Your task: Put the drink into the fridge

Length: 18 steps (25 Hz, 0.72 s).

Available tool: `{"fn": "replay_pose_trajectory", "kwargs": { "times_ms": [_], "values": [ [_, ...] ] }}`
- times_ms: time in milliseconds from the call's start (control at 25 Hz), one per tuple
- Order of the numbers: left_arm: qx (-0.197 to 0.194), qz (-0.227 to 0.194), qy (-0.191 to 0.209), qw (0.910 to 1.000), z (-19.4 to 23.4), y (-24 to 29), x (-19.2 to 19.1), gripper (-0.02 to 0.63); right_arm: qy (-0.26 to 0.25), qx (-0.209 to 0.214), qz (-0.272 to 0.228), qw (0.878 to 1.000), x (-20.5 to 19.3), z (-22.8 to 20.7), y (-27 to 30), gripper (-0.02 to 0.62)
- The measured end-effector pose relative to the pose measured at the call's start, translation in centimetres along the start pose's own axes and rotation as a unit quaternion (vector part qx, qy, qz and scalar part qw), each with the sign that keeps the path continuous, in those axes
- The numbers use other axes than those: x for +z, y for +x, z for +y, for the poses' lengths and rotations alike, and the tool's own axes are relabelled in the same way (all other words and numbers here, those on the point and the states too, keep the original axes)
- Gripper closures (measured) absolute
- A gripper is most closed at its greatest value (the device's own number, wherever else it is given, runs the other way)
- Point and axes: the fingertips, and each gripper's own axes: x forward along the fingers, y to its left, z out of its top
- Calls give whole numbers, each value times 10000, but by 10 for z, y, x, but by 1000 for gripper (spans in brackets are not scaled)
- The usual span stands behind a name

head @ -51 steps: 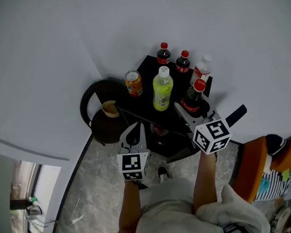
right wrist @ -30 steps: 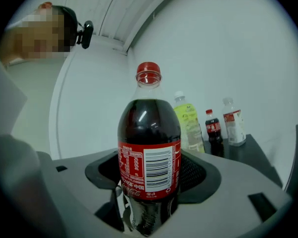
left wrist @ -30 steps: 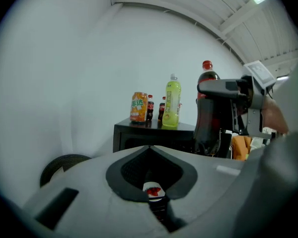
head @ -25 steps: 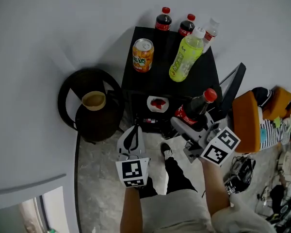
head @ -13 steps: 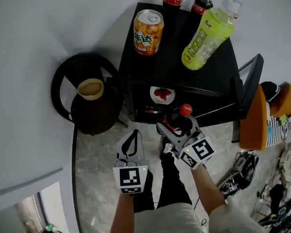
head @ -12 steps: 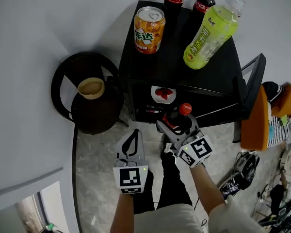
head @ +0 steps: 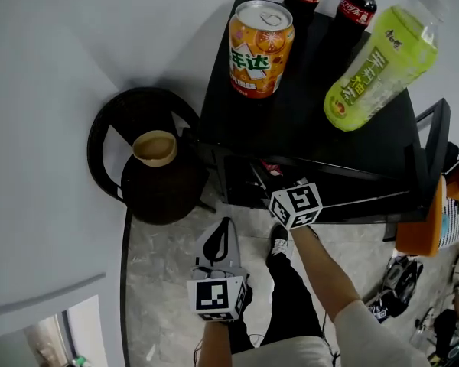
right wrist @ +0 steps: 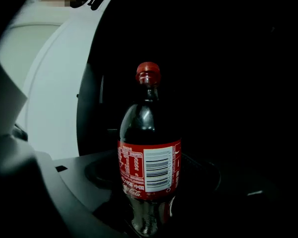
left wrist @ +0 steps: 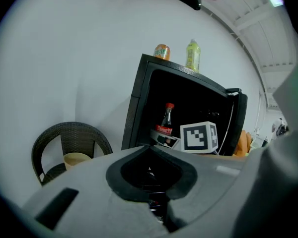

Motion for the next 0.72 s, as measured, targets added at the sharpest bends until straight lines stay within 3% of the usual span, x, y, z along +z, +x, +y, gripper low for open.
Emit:
{"fn": "replay_pose_trajectory", "kwargs": {
  "times_ms": [280, 480, 720],
  "values": [
    [67, -26, 41, 10000, 17, 14, -14, 597, -244, 62, 73, 9997, -24, -10, 47, 287],
    [184, -146, -318, 9992, 36, 18, -8, 597, -326, 34, -1, 9995, -29, -13, 53, 287],
    [131, -204, -228, 9994, 39, 17, -1, 597, -303, 50, -51, 9995, -21, -6, 53, 287]
  ]
}}
